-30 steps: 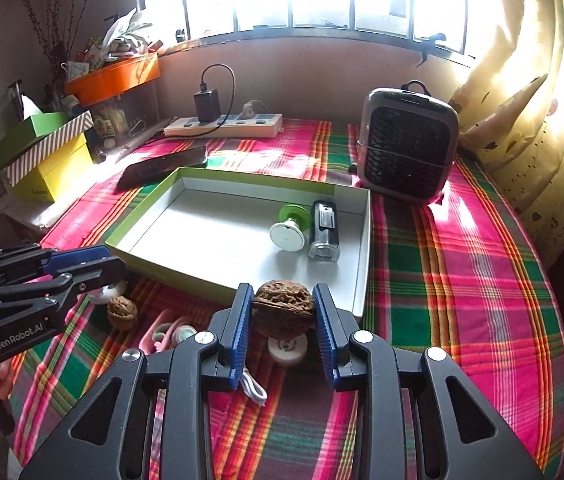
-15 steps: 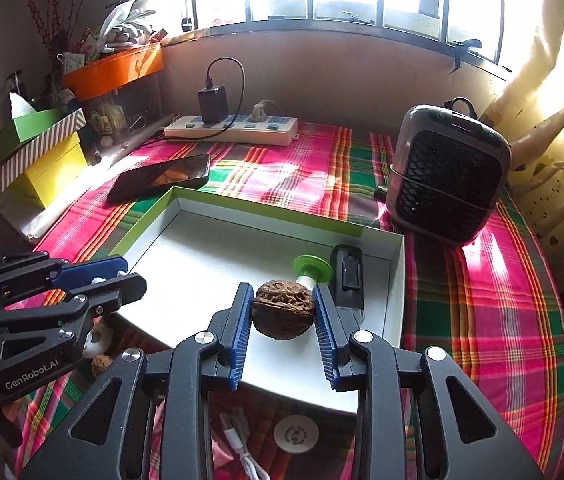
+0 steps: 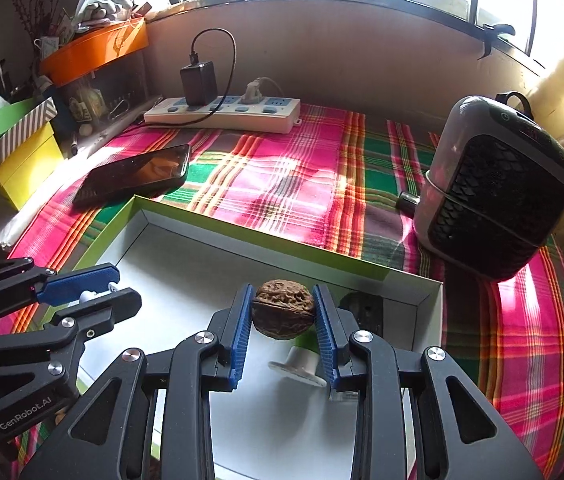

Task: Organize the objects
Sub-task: 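Lift and carry the knob and walnut over the white box tray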

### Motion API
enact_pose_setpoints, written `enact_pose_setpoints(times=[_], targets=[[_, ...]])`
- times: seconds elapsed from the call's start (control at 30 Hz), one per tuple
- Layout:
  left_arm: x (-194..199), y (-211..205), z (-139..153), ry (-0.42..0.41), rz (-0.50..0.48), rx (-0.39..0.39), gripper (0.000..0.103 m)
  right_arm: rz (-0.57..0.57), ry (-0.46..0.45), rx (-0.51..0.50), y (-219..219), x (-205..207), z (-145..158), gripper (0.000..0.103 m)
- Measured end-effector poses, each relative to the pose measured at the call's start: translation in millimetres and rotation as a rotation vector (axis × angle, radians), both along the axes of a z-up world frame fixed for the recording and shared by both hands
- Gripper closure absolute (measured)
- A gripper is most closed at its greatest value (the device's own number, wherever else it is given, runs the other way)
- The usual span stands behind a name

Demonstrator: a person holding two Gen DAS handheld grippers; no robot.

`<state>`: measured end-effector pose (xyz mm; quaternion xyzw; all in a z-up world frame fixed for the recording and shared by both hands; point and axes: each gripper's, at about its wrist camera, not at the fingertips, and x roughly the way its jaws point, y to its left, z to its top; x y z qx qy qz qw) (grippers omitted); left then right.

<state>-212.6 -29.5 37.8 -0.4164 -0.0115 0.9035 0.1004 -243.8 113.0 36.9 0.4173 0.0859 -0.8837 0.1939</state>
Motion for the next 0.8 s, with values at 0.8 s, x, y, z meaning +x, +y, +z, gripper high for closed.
enact_pose_setpoints(times=[0.8], targets=[[-27.3,3.3,-19.3,-0.042,0.007,-0.037,0.080,0.003,-0.024,0.064,-10.5,-17.8,-14.1,0.071]])
